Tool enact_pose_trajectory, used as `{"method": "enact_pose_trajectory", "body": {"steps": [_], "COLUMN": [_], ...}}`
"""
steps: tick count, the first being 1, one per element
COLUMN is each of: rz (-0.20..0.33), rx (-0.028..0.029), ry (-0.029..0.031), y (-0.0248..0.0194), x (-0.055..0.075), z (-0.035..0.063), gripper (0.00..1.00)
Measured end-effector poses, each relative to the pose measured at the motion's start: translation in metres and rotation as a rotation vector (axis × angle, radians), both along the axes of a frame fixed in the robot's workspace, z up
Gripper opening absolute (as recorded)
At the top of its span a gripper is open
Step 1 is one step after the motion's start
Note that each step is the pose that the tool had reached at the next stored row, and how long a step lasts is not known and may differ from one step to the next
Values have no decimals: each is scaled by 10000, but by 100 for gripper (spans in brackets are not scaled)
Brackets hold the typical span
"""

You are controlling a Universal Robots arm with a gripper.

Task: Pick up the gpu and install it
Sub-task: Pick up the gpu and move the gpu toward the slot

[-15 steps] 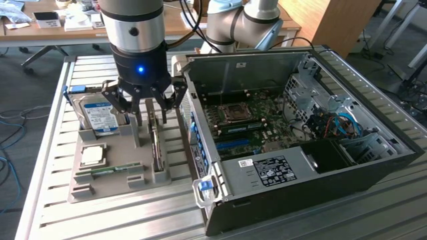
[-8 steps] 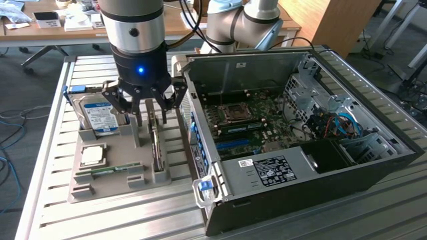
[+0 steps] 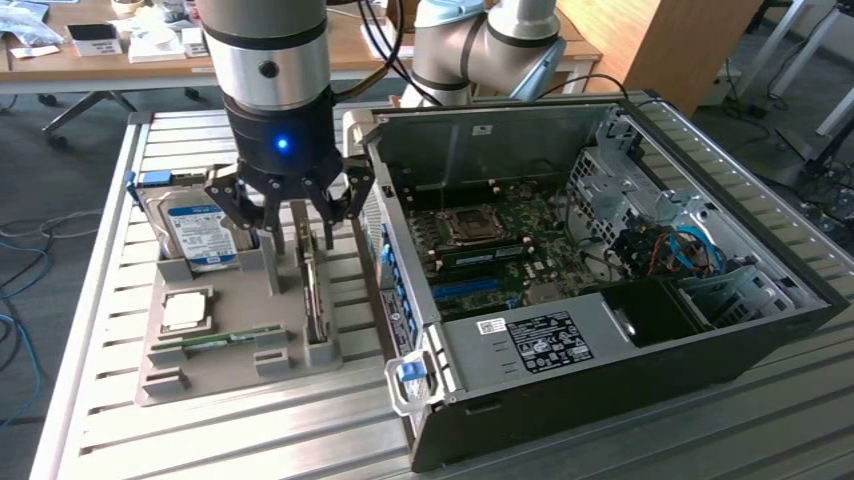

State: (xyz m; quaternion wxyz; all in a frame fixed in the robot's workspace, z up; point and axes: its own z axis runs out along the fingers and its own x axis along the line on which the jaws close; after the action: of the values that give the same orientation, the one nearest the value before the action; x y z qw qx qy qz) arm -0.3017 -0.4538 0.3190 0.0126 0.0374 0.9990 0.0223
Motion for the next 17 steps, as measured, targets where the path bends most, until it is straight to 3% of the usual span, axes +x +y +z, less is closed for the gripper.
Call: {"method": "enact_pose_trajectory", "body": {"steps": [17], "rz": [0], "rx": [-2], "ry": [2], "y": [0], "x": [0], "z": [-55], "gripper": [53]}}
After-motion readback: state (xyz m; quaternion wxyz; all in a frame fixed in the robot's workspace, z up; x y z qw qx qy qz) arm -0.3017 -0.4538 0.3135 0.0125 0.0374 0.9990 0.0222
